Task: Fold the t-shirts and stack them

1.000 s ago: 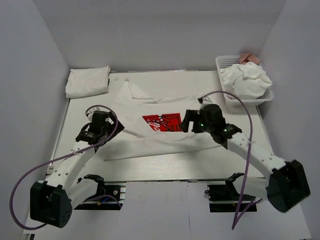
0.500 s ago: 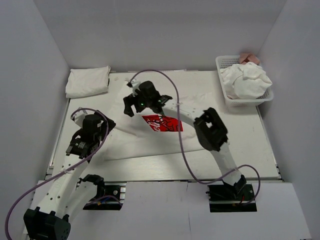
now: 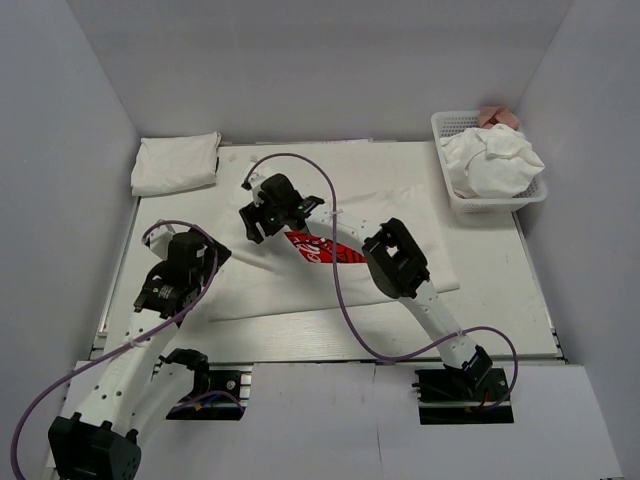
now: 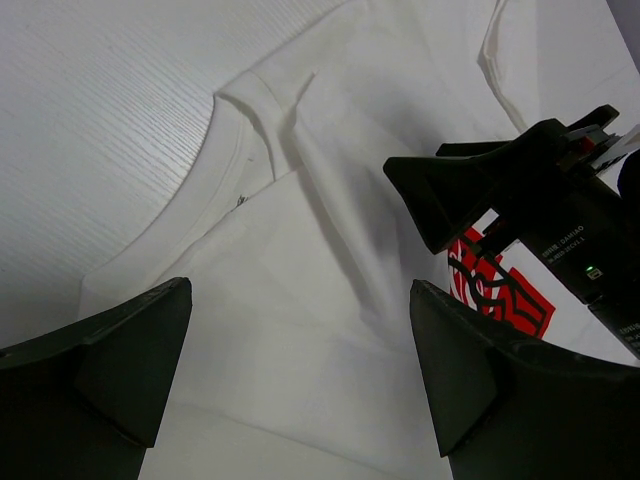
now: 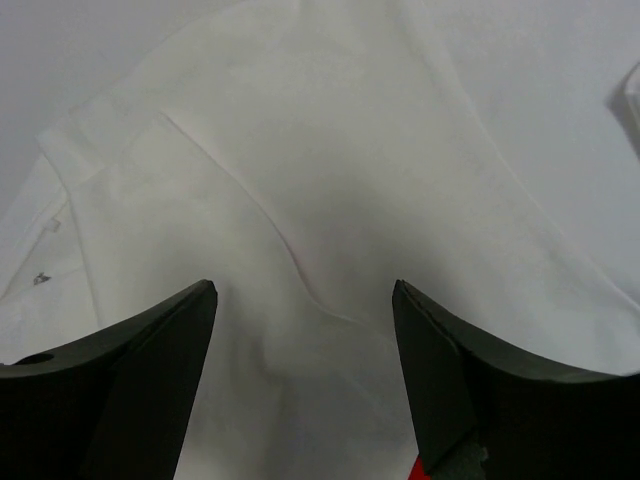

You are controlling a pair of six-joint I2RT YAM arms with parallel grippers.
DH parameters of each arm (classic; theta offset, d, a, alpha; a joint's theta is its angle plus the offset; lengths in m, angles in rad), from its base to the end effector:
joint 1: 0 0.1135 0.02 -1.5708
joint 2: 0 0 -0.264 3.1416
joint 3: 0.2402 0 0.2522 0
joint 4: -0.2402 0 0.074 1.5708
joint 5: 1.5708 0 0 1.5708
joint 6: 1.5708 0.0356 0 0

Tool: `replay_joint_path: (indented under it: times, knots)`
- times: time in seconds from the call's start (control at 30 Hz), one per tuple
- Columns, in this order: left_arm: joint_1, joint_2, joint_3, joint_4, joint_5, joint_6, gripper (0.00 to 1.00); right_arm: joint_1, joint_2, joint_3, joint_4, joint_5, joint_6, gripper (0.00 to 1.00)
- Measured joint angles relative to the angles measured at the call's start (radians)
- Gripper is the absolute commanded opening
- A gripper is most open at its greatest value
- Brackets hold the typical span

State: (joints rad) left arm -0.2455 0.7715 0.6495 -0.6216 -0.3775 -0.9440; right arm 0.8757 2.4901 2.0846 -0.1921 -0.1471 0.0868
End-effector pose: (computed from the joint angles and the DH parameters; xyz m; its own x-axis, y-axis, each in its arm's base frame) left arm 0.1584 -0.0262 0.2548 -0.3550 -0.6872 -0.6338 -0.5537 0.7008 -0.4498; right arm 0.3604 0.4403 0.1706 -0.4316 -0.3836 -0.8164 -0.8029 0.5759 0.1538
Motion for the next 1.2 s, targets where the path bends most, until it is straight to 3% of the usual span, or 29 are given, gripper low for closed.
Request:
replay_joint_path:
  times: [0.2, 0.3, 0.47, 0.57, 0.77, 0.9, 1.2]
  knots:
    - [0.0, 0.012, 0.0, 0.002, 0.005, 0.001, 1.0, 0.0, 0.0, -0.034, 0.004, 0.035, -0.002, 0.72]
    - [0.0, 0.012, -0.003, 0.009, 0.015, 0.001, 1.0, 0.0, 0.0, -0.034, 0.006, 0.05, -0.006, 0.61]
    - [0.0, 0.019, -0.005, 0.016, 0.022, 0.001, 1.0, 0.002, 0.0, -0.037, 0.008, 0.066, -0.006, 0.26]
    - [0.0, 0.023, -0.006, 0.017, 0.023, 0.002, 1.0, 0.002, -0.002, -0.051, 0.021, 0.07, 0.003, 0.19]
    - [0.0, 0.031, -0.011, 0.035, 0.033, 0.005, 1.0, 0.002, -0.063, -0.16, 0.089, 0.073, 0.025, 0.13]
    - [0.0, 0.054, -0.023, 0.054, 0.058, 0.009, 1.0, 0.002, -0.116, -0.219, 0.126, 0.078, 0.044, 0.01]
    - [0.0, 0.082, -0.03, 0.077, 0.076, 0.016, 1.0, 0.002, -0.178, -0.269, 0.183, 0.238, 0.077, 0.01]
